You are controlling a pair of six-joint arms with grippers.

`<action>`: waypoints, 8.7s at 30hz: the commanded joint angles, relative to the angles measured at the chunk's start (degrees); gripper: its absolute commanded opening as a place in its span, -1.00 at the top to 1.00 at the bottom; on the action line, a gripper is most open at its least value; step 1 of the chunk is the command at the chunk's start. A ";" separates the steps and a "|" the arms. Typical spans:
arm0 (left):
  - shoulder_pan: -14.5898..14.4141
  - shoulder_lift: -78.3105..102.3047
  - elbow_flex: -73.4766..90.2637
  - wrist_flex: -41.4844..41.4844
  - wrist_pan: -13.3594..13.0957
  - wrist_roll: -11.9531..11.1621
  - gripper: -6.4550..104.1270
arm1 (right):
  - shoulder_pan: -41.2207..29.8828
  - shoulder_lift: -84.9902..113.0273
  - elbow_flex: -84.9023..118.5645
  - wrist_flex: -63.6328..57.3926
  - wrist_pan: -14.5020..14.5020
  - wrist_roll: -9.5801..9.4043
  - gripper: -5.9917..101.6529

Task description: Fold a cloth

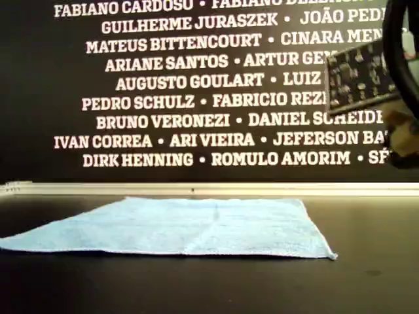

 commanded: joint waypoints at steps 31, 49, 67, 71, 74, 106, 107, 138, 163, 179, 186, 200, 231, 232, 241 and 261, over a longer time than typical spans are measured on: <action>-24.79 -1.32 -1.49 -13.18 -0.18 -5.89 -0.57 | 12.74 -6.86 -3.78 -3.69 -0.44 -8.96 -0.03; -25.58 -49.66 -16.26 -34.45 -0.26 -5.89 -0.57 | 12.83 -67.94 -36.30 -10.02 -0.88 -8.09 -0.16; -24.87 -76.20 -34.01 -34.72 -1.14 -6.06 -0.57 | 12.83 -88.42 -51.50 -10.20 -0.53 -7.73 -0.29; -24.79 -79.89 -37.88 -34.72 -1.14 -6.06 -0.57 | 14.06 -90.18 -53.79 -10.20 -0.53 -7.73 -0.28; -24.79 -83.50 -41.31 -34.72 -1.14 -5.98 -0.57 | 14.77 -91.23 -55.02 -10.20 -0.53 -7.73 -0.28; -24.79 -84.99 -43.86 -34.45 -1.14 -5.27 -0.18 | 14.85 -95.71 -62.31 -10.55 -0.79 -8.09 0.28; -24.79 -84.90 -43.95 -34.45 -1.05 -5.19 -0.10 | 14.85 -96.68 -63.72 -10.55 -1.05 -8.00 0.32; -24.96 -85.69 -45.00 -34.63 -0.18 -5.80 0.89 | 14.68 -64.86 -39.02 -9.67 -0.35 -8.96 -0.36; -25.14 -85.78 -45.09 -34.72 -0.18 -5.36 0.89 | 14.77 -86.31 -51.15 -10.11 9.58 -8.88 -0.22; -25.14 -85.78 -45.09 -34.72 -0.18 -5.36 0.89 | 23.47 -89.38 -54.58 -10.28 10.11 -7.82 -0.23; -25.14 -85.78 -45.09 -34.72 -0.18 -5.71 0.89 | 23.47 -89.38 -54.67 -10.28 9.40 -8.35 -0.22; -25.84 -84.81 -44.03 -34.54 -0.18 -5.89 0.90 | 22.85 -88.86 -54.67 -10.20 9.32 -7.82 0.85; -25.05 -59.68 -26.19 -34.19 -0.97 -5.01 0.90 | 23.38 -65.39 -38.32 -10.02 9.32 -7.91 0.86; -25.05 -59.68 -27.07 -34.28 -1.05 -5.01 0.90 | 23.38 -65.74 -39.11 -10.02 9.32 -7.91 0.86; -24.79 -60.82 -37.97 -34.45 -1.23 -5.01 0.90 | 22.94 -66.88 -47.55 -10.90 9.32 -7.91 0.86; -10.20 -97.38 -83.23 -34.63 -0.26 -4.92 0.89 | 22.68 -110.48 -101.43 -17.31 9.32 -8.79 0.86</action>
